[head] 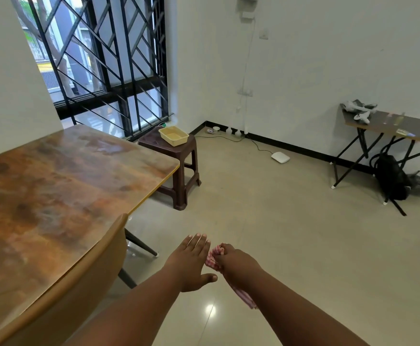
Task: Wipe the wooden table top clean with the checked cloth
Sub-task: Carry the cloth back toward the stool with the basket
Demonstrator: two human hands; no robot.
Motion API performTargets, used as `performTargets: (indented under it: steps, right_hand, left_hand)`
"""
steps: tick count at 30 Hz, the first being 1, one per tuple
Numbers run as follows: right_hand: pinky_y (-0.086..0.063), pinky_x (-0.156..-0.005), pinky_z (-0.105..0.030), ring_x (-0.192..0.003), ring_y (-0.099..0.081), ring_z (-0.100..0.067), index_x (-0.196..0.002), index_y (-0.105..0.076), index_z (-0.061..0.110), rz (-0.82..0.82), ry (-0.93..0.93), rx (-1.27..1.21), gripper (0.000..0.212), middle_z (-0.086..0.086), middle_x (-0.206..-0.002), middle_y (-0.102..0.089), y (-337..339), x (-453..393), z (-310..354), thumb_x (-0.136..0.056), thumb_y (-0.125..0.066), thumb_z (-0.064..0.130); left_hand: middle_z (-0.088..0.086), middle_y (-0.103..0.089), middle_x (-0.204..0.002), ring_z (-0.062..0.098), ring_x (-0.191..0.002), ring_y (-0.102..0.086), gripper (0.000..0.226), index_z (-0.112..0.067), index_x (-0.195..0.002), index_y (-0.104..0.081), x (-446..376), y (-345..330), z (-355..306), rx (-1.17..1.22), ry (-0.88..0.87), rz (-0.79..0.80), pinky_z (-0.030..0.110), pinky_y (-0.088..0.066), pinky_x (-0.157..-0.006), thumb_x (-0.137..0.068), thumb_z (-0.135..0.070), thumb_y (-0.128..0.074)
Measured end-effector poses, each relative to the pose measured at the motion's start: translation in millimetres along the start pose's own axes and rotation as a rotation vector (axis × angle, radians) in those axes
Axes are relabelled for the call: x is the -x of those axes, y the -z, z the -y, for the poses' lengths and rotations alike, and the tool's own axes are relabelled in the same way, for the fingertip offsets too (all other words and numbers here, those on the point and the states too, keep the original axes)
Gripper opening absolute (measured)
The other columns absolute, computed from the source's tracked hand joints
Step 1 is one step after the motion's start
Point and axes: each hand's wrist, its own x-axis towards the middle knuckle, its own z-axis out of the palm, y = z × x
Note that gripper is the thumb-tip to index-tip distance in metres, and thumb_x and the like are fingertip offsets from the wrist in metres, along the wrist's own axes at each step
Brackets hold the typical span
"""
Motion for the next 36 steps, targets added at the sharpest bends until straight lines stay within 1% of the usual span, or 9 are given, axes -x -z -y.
performTargets:
  steps: [5, 9, 12, 15, 20, 26, 31, 33, 36]
  right_hand:
    - [-0.037, -0.091, -0.026, -0.120, -0.048, -0.027, -0.135, -0.045, 0.017, -0.020, 0.013, -0.059, 0.044, -0.006, -0.143, -0.039, 16.3, -40.9, 0.7, -0.096, -0.042, 0.037]
    - [-0.036, -0.087, -0.025, -0.119, -0.048, -0.027, -0.134, -0.047, 0.016, -0.028, -0.001, -0.089, 0.043, -0.006, -0.143, -0.038, 19.9, -66.4, -0.3, -0.097, -0.042, 0.037]
    - [-0.037, -0.088, -0.025, -0.119, -0.049, -0.024, -0.137, -0.043, 0.021, -0.037, -0.001, -0.086, 0.044, -0.003, -0.142, -0.042, 20.0, -79.5, -2.7, -0.096, -0.040, 0.037]
    - [-0.037, -0.091, -0.027, -0.120, -0.047, -0.028, -0.137, -0.044, 0.016, -0.028, -0.003, -0.081, 0.044, -0.008, -0.144, -0.038, 27.6, -91.6, -6.3, -0.097, -0.040, 0.034]
    - [-0.037, -0.090, -0.026, -0.117, -0.049, -0.028, -0.134, -0.046, 0.014, -0.030, -0.016, -0.100, 0.044, -0.009, -0.142, -0.038, 32.8, -116.2, -22.7, -0.097, -0.041, 0.035]
    - [-0.038, -0.095, -0.029, -0.122, -0.045, -0.030, -0.139, -0.041, 0.020, -0.038, 0.004, -0.120, 0.045, -0.007, -0.146, -0.034, 35.2, -155.0, -56.2, -0.097, -0.039, 0.034]
    - [-0.041, -0.094, -0.034, -0.119, -0.047, -0.033, -0.137, -0.044, 0.020, -0.025, 0.052, -0.074, 0.043, -0.010, -0.145, -0.034, 44.8, -194.9, -100.8, -0.096, -0.044, 0.031]
    - [-0.042, -0.093, -0.034, -0.118, -0.047, -0.032, -0.135, -0.046, 0.020, -0.032, 0.073, -0.054, 0.041, -0.009, -0.145, -0.034, 46.8, -213.2, -122.1, -0.095, -0.046, 0.030]
    - [-0.042, -0.094, -0.033, -0.119, -0.048, -0.031, -0.134, -0.047, 0.021, -0.031, 0.106, -0.064, 0.041, -0.008, -0.144, -0.036, 53.6, -239.7, -148.1, -0.096, -0.043, 0.038]
  left_hand:
    - [0.012, 0.013, -0.158, 0.025, -0.144, 0.017, 0.112, -0.010, -0.149, 0.011, -26.7, 4.6, 40.9, 0.001, 0.032, 0.003, 0.037, 0.018, -0.111, -0.061, -0.079, 0.015]
    - [0.012, 0.013, -0.158, 0.026, -0.144, 0.017, 0.113, -0.009, -0.149, 0.011, -40.5, 8.2, 62.9, 0.000, 0.042, 0.011, 0.038, 0.019, -0.110, -0.060, -0.079, 0.015]
    - [0.012, 0.013, -0.158, 0.026, -0.144, 0.018, 0.113, -0.009, -0.149, 0.011, -47.7, 9.7, 71.4, 0.003, 0.044, 0.017, 0.038, 0.019, -0.110, -0.061, -0.079, 0.015]
    - [0.013, 0.013, -0.158, 0.026, -0.144, 0.018, 0.115, -0.009, -0.149, 0.011, -59.2, 8.4, 78.0, 0.018, 0.043, 0.013, 0.038, 0.019, -0.109, -0.060, -0.080, 0.018]
    - [0.012, 0.012, -0.158, 0.025, -0.144, 0.018, 0.103, -0.009, -0.150, 0.009, -83.8, 13.7, 84.2, 0.061, 0.072, 0.016, 0.038, 0.016, -0.113, -0.073, -0.078, 0.005]
    - [0.012, 0.014, -0.158, 0.025, -0.144, 0.020, 0.113, -0.009, -0.150, 0.010, -134.4, 17.5, 94.9, 0.108, 0.120, 0.038, 0.039, 0.016, -0.113, -0.063, -0.080, 0.016]
    - [0.012, 0.013, -0.158, 0.025, -0.144, 0.019, 0.105, -0.009, -0.150, 0.010, -186.3, 30.6, 103.8, 0.075, 0.147, 0.057, 0.040, 0.016, -0.113, -0.070, -0.078, 0.009]
    - [0.012, 0.011, -0.159, 0.025, -0.144, 0.017, 0.106, -0.009, -0.150, 0.008, -208.2, 36.4, 107.7, 0.068, 0.162, 0.065, 0.039, 0.017, -0.112, -0.069, -0.078, 0.010]
    - [0.013, 0.011, -0.159, 0.026, -0.145, 0.016, 0.103, -0.008, -0.150, 0.007, -235.6, 45.1, 113.3, 0.052, 0.196, 0.075, 0.038, 0.019, -0.110, -0.074, -0.077, 0.006]
